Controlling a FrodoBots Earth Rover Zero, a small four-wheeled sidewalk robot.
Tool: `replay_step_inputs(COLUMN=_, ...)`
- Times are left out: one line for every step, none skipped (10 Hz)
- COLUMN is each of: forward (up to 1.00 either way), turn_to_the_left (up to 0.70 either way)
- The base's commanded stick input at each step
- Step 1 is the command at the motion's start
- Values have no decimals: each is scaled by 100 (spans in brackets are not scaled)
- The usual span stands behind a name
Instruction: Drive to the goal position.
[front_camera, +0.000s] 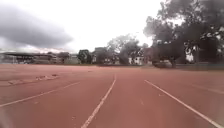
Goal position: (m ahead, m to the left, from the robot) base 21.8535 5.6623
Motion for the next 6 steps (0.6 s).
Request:
replay_step_inputs(forward=45, turn_to_the_left=0)
replay_step_inputs(forward=45, turn_to_the_left=0)
replay_step_inputs(forward=45, turn_to_the_left=0)
replay_step_inputs(forward=45, turn_to_the_left=0)
replay_step_inputs(forward=45, turn_to_the_left=0)
replay_step_inputs(forward=45, turn_to_the_left=0)
